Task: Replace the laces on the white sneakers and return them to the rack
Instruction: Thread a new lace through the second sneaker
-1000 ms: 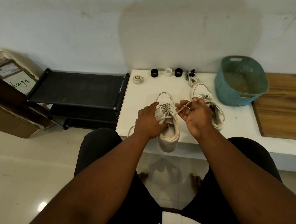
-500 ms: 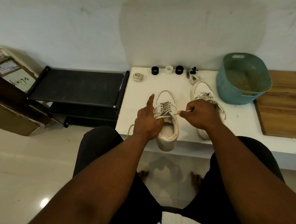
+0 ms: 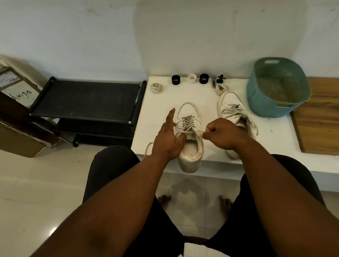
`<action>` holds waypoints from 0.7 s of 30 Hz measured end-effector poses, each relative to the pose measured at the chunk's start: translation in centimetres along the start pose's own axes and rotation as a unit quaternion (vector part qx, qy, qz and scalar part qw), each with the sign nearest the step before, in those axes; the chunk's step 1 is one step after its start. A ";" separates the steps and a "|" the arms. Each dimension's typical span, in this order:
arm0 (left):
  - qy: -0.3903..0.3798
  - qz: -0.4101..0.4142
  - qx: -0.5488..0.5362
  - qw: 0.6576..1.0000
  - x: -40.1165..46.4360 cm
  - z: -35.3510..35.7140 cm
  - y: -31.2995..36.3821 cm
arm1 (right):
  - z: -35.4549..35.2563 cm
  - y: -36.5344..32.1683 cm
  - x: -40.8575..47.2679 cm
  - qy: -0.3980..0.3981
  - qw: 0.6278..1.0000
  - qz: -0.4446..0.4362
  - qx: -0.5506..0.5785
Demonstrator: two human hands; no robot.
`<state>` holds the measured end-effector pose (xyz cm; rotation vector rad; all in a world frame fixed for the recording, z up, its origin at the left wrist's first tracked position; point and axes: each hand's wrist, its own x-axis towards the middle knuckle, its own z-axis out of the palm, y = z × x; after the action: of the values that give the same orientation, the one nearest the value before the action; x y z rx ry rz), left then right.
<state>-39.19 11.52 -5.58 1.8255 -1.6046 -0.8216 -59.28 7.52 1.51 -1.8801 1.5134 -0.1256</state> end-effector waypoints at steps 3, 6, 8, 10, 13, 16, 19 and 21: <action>-0.002 -0.009 -0.005 1.000 0.1 0.0 -0.1 | -1.7 0.2 -0.6 0.098 0.977 0.027 0.186; 0.004 -0.017 -0.003 1.000 0.1 0.1 -0.1 | -2.3 0.8 -0.8 0.154 0.959 0.038 0.234; 0.002 -0.020 0.002 1.000 0.2 0.1 0.0 | -2.0 1.1 -0.4 0.163 0.968 0.026 0.187; -0.021 -0.032 0.022 0.999 0.4 -0.2 0.1 | -1.8 1.5 0.0 0.153 0.986 0.003 0.066; -0.092 -0.069 0.082 0.990 0.7 -1.2 0.5 | -1.5 1.2 0.1 0.103 0.989 0.010 -0.109; -0.153 -0.091 0.116 0.977 1.1 -3.0 1.2 | -1.3 0.3 0.0 0.065 0.978 0.046 -0.195; -0.145 -0.047 0.141 0.978 1.3 -4.9 2.7 | -1.4 -0.3 -0.5 0.032 0.968 0.058 -0.243; -0.140 -0.041 0.191 0.971 1.3 -5.6 3.9 | -1.9 -0.6 -1.0 0.015 0.963 0.056 -0.264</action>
<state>-37.27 9.89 0.89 2.1263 -1.9899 -0.8865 -60.06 7.53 3.60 -2.1934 1.7954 0.3382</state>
